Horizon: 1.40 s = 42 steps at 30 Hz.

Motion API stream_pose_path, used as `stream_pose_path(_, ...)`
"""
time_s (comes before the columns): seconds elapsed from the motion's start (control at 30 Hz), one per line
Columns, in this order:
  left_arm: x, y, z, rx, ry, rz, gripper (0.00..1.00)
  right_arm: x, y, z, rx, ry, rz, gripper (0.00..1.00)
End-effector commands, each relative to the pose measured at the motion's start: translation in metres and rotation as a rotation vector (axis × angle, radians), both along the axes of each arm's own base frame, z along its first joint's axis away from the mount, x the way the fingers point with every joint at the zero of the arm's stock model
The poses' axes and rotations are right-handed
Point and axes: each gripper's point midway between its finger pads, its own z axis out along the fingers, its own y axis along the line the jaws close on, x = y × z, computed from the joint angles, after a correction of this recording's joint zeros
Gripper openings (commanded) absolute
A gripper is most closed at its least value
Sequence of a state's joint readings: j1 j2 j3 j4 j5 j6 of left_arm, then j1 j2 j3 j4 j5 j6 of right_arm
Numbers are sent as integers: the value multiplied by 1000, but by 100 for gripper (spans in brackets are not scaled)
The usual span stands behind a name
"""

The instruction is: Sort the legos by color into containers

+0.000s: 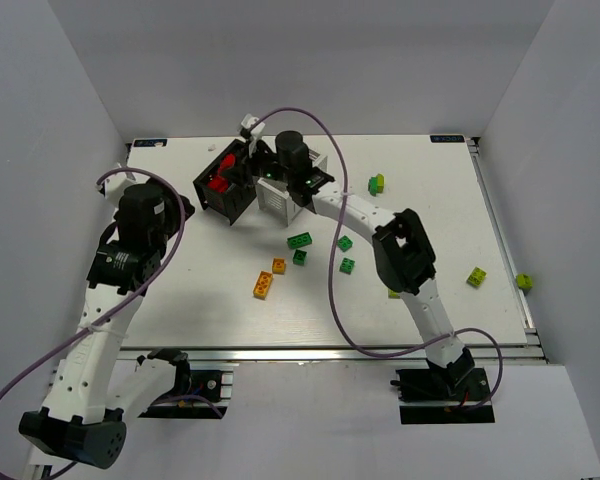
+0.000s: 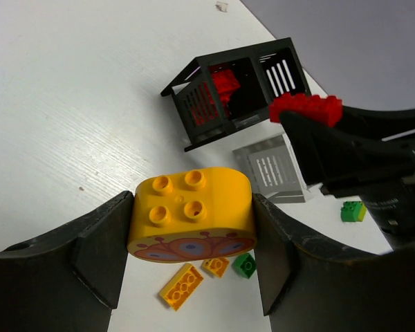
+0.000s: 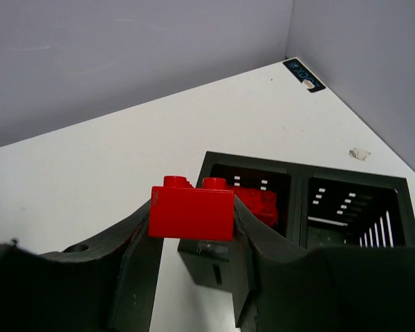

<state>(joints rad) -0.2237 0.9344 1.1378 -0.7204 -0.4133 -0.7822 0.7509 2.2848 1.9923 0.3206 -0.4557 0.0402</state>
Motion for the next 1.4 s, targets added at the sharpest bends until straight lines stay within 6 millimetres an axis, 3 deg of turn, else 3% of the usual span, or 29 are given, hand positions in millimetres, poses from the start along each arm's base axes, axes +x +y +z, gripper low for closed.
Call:
stream_pose_path(0.0,-10,10,-2,33,8,31,0,13,18,38,104,-150,-59,8)
stream_pose_path(0.27,-20,14,-9,23,20,48,0,34,36,2,100,-206,-113,18)
stream_pose_path(0.53,-22,12,-15,10,35,43,0,44,37,-19,80,-225,-149,37)
stream_pose_path(0.67,-21,10,-13,8,36,35,0,43,38,-25,71,-221,-144,61)
stream_pose_path(0.9,-24,8,-14,-12,29,28,0,40,36,-26,56,-234,-132,75)
stream_pose_path(0.97,-24,7,-13,-21,25,28,0,38,36,-21,63,-238,-125,75)
stream_pose_path(1.07,-25,5,-11,-33,12,17,0,34,33,0,88,-253,-114,75)
stream_pose_path(1.13,-22,1,-11,-41,6,0,0,28,26,26,113,-281,-91,76)
stream_pose_path(1.17,-21,-5,-11,-54,3,-30,0,25,22,26,99,-289,-72,76)
stream_pose_path(1.2,-17,-9,-11,-62,-7,-50,0,14,15,50,114,-325,-18,78)
stream_pose_path(1.27,-13,-18,-11,-81,-18,-91,0,5,4,50,93,-322,28,84)
stream_pose_path(1.3,-12,-26,-11,-96,-22,-130,0,-1,-10,71,100,-354,52,89)
stream_pose_path(1.37,-6,-34,-12,-114,-44,-165,0,-5,-22,77,79,-347,67,89)
